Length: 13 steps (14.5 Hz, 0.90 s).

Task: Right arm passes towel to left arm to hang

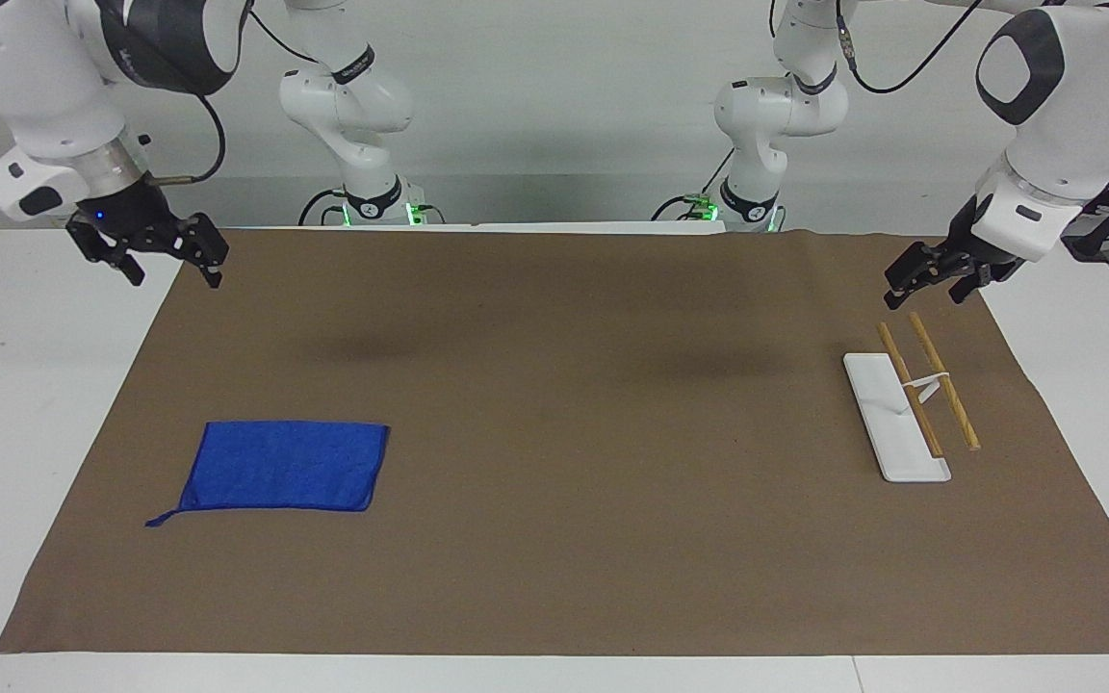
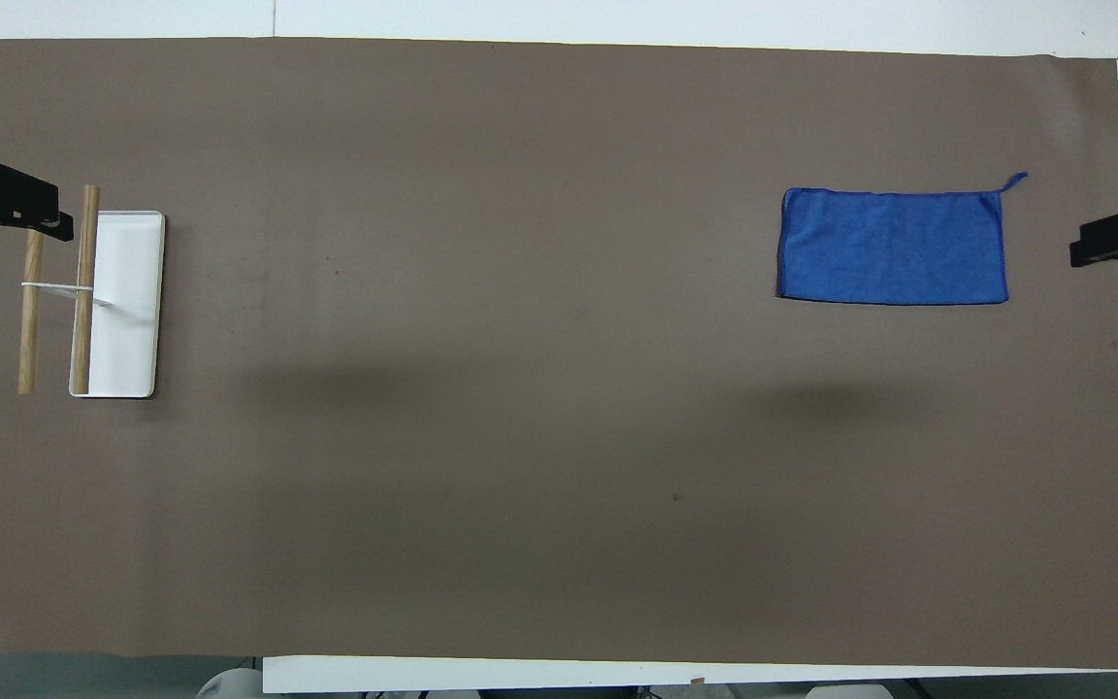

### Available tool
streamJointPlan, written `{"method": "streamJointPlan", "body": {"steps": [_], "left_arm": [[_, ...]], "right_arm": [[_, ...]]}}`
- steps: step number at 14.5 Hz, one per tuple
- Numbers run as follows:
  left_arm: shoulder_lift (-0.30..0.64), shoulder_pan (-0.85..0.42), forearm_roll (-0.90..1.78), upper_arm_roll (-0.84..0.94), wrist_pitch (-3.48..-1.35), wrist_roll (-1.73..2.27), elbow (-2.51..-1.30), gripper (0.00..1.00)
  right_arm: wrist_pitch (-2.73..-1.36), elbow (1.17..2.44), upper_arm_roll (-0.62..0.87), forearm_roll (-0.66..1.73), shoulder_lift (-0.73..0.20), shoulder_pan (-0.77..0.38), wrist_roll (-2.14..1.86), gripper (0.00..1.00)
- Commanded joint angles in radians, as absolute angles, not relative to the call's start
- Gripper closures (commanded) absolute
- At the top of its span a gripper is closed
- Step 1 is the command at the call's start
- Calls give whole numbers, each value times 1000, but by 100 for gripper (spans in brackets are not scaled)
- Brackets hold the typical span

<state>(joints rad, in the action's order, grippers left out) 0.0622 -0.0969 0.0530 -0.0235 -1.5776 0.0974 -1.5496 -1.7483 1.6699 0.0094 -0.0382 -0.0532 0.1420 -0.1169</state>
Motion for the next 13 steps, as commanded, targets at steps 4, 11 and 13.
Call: {"method": "streamJointPlan", "body": {"steps": [4,11,13], "left_arm": [[52,-100,34,-25,-1591,101,-1557,0],[52,-100,35,-26,-1592,101,-1559,0],[52,-100,37,-26,-1592,101,-1560,0]], "right_arm": [[-1998,1620,18,-17,-354,107,-48,0],[-2193,1652,20,-17,-512,83,5,0],[-2204,1652,20,-17,-537,86,2,0]]}}
